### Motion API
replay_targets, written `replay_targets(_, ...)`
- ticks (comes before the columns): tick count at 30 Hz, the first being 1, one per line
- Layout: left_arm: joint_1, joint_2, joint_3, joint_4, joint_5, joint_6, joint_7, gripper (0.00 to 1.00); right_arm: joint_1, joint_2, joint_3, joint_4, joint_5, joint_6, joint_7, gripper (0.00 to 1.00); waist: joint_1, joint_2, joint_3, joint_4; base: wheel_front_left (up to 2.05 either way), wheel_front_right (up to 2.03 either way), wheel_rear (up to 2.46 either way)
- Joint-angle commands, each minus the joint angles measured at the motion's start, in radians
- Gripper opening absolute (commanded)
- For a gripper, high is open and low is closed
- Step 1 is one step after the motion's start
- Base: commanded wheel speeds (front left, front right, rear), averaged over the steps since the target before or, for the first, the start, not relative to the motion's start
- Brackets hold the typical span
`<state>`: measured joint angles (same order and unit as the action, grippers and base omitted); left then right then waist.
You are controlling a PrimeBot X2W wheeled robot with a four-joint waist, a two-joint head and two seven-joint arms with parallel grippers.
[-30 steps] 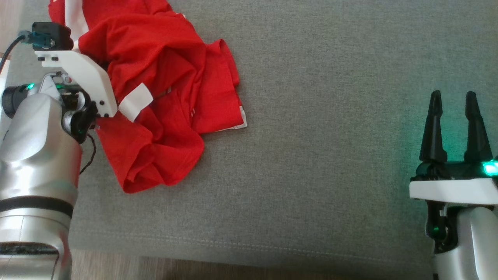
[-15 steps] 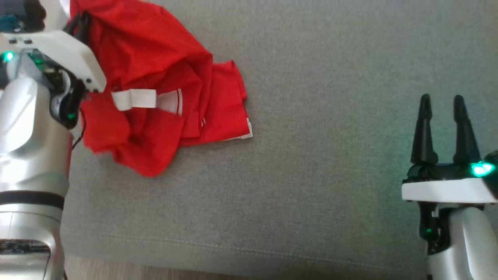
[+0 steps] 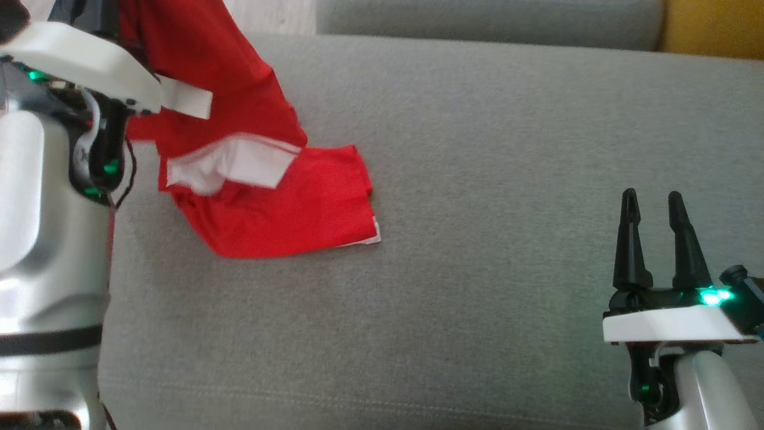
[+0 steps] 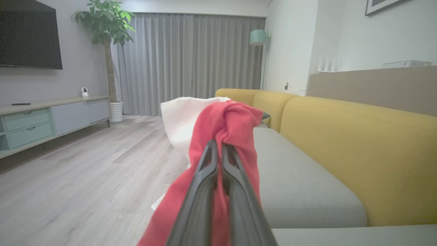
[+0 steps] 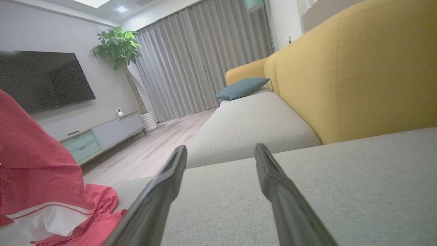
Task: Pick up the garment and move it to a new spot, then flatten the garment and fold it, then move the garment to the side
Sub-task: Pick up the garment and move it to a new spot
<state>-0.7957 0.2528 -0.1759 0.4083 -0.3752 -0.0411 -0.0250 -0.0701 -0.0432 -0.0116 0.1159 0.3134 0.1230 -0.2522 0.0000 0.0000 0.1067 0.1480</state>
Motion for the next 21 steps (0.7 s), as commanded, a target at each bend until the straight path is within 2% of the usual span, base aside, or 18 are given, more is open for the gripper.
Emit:
replay_targets(1,-0.019,0.032,0.035,-0.093,-0.009,0.018,0.018,0.0,-0.012,-0.007,0.028,-0.028,0.012,0.008,-0.01,1.0,0.0,0.0,-0.032,-0.029,0.0,0.0,0.0)
replay_targets(8,0.029,0.013,0.003,-0.251,-0.01,0.046,0.087,0.0,-0.009,-0.007,0.033,-0.036,0.026,0.008,-0.01,1.0,0.0,0.0,-0.052,-0.092,0.0,0.0,0.0)
replay_targets(13,0.027,-0.031,-0.047,-0.32,-0.007,0.061,0.134,0.0,-0.025,-0.007,0.031,-0.05,0.032,0.008,-0.01,1.0,0.0,0.0,-0.041,-0.161,0.0,0.0,0.0)
replay_targets(21,-0.011,-0.135,-0.15,-0.315,0.023,0.093,0.146,0.0,-0.081,-0.007,0.049,-0.097,0.049,0.008,-0.01,1.0,0.0,0.0,0.015,-0.339,0.0,0.0,0.0)
